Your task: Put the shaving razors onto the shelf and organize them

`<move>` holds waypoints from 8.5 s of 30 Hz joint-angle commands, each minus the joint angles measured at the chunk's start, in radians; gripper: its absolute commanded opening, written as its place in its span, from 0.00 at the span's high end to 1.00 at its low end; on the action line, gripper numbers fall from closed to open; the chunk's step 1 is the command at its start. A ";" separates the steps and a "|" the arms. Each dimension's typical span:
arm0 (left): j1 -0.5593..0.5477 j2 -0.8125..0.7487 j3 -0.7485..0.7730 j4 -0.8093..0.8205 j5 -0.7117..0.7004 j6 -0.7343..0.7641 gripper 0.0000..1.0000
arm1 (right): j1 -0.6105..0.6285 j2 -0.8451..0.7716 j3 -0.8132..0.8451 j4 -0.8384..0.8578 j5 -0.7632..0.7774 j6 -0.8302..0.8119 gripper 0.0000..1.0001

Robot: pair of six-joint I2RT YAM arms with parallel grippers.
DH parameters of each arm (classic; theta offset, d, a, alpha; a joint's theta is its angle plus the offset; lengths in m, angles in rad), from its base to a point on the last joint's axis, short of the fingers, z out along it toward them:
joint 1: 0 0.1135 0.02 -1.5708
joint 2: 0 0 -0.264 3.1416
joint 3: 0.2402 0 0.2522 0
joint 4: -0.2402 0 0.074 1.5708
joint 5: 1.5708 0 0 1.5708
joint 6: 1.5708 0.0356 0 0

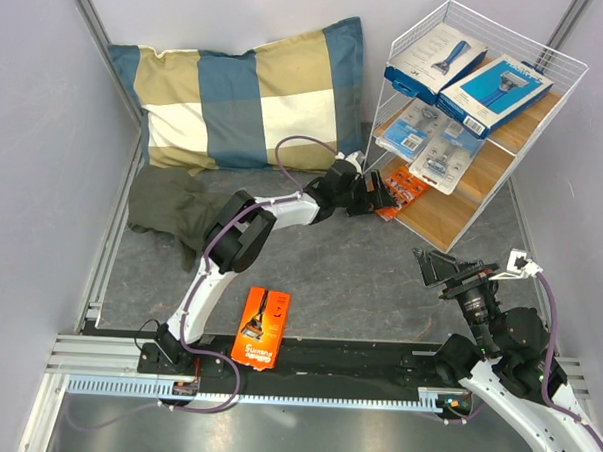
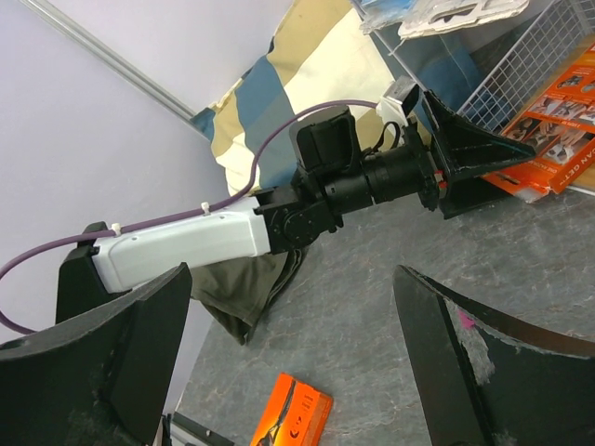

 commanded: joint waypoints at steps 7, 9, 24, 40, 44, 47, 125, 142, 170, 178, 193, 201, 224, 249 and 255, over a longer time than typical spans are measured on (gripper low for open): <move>-0.015 -0.220 -0.140 -0.121 -0.070 0.254 0.00 | 0.004 -0.010 0.001 0.007 -0.015 0.011 0.02; -0.016 -0.252 -0.174 -0.108 -0.068 0.268 0.00 | 0.004 -0.008 -0.004 0.009 -0.015 0.014 0.02; -0.016 -0.529 -0.311 -0.218 -0.229 0.437 0.00 | 0.004 0.049 -0.009 0.085 -0.094 -0.015 0.03; 0.102 -0.714 -0.519 -0.304 -0.317 0.431 0.00 | 0.004 0.305 -0.064 0.286 -0.361 -0.026 0.02; 0.129 -0.783 -0.651 -0.282 -0.329 0.406 0.00 | 0.004 0.394 -0.071 0.329 -0.447 -0.031 0.02; 0.152 -0.844 -0.744 -0.262 -0.337 0.376 0.00 | 0.004 0.470 -0.082 0.369 -0.507 -0.027 0.02; 0.123 -2.035 -1.593 -0.526 0.074 -0.157 0.04 | 0.417 1.883 -0.309 1.920 -0.510 0.453 0.57; 0.119 -1.905 -1.417 -0.531 0.027 -0.037 0.03 | 0.399 1.621 -0.295 1.658 -0.493 0.327 0.79; 0.120 -1.618 -0.998 -0.599 -0.107 0.198 0.01 | 0.391 0.402 -0.340 0.605 0.108 0.121 1.00; 0.119 -1.576 -1.085 -0.389 -0.001 0.141 0.01 | 0.392 0.027 -0.406 0.598 0.178 0.059 1.00; 0.017 -1.473 -1.404 0.506 0.146 -0.089 0.01 | 0.391 0.013 -0.395 0.726 0.261 -0.023 1.00; -0.076 -1.253 -1.345 0.800 0.185 -0.123 0.03 | 0.393 0.099 -0.394 0.829 0.242 -0.032 1.00; -0.250 -1.020 -1.185 0.952 0.113 -0.072 0.34 | 0.389 0.082 -0.400 0.843 0.243 -0.023 1.00; -0.263 -0.967 -1.142 1.031 0.188 -0.062 0.98 | 0.394 0.069 -0.387 0.746 0.277 0.023 0.95; -0.263 -1.038 -1.147 0.919 0.145 0.001 0.98 | 0.392 0.059 -0.377 0.708 0.284 0.028 0.53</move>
